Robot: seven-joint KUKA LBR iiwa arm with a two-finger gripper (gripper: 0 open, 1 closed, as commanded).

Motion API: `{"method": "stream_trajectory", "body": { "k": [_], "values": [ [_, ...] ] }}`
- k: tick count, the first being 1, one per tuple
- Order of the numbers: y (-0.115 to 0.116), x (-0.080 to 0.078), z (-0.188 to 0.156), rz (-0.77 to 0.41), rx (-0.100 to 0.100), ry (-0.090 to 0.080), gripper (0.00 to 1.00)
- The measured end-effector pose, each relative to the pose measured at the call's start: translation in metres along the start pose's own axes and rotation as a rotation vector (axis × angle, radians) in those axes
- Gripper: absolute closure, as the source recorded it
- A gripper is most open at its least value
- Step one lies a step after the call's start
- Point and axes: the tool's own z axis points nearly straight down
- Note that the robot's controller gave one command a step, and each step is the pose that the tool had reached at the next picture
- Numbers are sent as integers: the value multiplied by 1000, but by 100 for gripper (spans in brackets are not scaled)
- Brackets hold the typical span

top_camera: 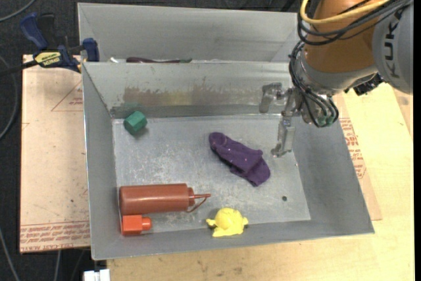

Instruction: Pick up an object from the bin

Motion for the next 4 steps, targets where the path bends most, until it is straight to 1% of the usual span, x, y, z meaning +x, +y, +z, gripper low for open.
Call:
{"method": "stream_trajectory", "body": {
  "k": [1,2,3,4],
  "values": [
    [0,-1,-5,0,0,-7,0],
    [6,-6,20,-46,2,-15,0],
    [31,7,62,-9,-1,-7,0],
    [39,14,43,61,-2,4,0]
  ]
}}
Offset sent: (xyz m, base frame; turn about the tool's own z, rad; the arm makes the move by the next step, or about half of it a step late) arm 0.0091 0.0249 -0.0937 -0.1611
